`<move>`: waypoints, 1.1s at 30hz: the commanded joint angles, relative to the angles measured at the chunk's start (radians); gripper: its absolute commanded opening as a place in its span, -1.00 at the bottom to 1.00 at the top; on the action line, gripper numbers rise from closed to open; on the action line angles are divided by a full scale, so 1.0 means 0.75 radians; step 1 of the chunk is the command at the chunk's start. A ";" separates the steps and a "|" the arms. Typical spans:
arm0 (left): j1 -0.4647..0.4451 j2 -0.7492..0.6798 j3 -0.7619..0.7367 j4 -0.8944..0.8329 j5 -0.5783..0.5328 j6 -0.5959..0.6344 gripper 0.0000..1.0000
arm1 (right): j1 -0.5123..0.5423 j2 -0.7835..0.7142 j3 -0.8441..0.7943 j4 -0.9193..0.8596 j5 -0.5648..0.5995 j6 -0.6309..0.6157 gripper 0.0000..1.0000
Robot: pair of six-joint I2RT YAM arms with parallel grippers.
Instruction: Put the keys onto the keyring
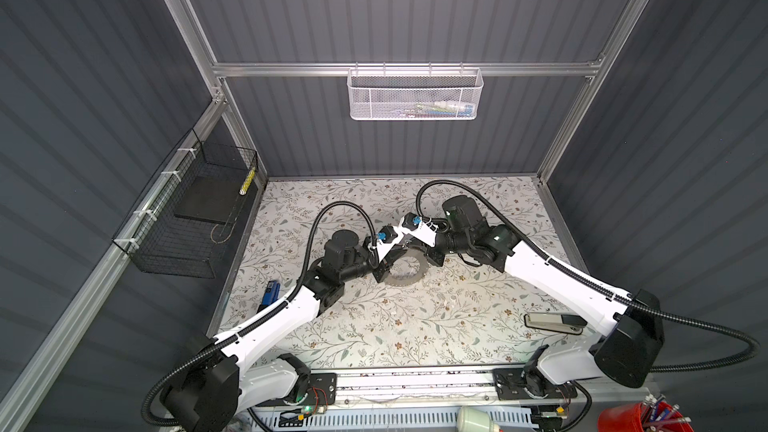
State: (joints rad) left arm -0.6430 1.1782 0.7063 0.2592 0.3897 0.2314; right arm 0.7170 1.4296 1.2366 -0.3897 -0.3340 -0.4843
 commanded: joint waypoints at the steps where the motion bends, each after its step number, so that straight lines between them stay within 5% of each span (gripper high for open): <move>1: -0.003 -0.022 0.012 0.059 -0.027 0.000 -0.85 | 0.029 -0.037 0.022 -0.034 -0.054 -0.007 -0.87; 6: -0.004 -0.043 0.009 0.048 -0.005 0.029 -1.00 | 0.028 -0.051 0.024 -0.061 -0.027 -0.018 -0.87; 22: -0.004 -0.161 0.007 -0.125 0.144 0.242 -1.00 | 0.024 -0.233 -0.160 -0.044 0.205 -0.216 -0.80; 33: -0.004 -0.158 0.021 -0.139 0.291 0.317 -1.00 | 0.024 -0.323 -0.262 0.084 0.153 -0.334 -0.81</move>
State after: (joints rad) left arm -0.6529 1.0817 0.7063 0.1761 0.5625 0.4385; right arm 0.7414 1.1980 1.0431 -0.3492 -0.2245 -0.7120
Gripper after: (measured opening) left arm 0.051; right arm 0.099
